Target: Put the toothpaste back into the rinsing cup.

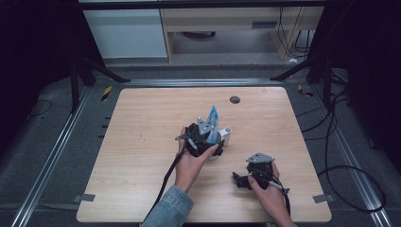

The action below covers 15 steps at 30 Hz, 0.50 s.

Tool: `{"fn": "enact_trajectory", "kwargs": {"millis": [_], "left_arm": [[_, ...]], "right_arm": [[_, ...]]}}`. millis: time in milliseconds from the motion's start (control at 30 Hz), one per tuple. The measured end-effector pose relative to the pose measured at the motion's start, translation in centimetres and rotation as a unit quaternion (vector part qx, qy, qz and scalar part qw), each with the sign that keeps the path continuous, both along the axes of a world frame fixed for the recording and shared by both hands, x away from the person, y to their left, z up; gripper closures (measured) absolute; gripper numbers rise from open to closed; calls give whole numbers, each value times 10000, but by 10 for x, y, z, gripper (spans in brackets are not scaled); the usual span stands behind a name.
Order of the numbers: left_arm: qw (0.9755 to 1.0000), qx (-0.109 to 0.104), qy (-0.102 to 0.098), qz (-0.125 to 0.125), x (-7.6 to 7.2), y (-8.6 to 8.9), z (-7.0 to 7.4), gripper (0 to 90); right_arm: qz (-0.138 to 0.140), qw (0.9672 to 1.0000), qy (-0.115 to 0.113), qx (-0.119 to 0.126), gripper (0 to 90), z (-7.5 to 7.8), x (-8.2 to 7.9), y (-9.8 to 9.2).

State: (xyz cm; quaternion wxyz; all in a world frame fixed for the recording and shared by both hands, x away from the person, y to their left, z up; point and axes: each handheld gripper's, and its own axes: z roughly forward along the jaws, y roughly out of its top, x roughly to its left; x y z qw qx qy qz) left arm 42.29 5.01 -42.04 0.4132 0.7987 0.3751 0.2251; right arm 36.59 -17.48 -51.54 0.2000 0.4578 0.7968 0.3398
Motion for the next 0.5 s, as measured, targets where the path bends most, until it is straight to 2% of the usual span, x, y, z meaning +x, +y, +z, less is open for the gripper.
{"fn": "enact_trajectory", "kwargs": {"millis": [500], "left_arm": [[10000,74,-9,-66,-7,6,-2,59]], "right_arm": [[0,10000,0,1,3,0,0,0]]}}
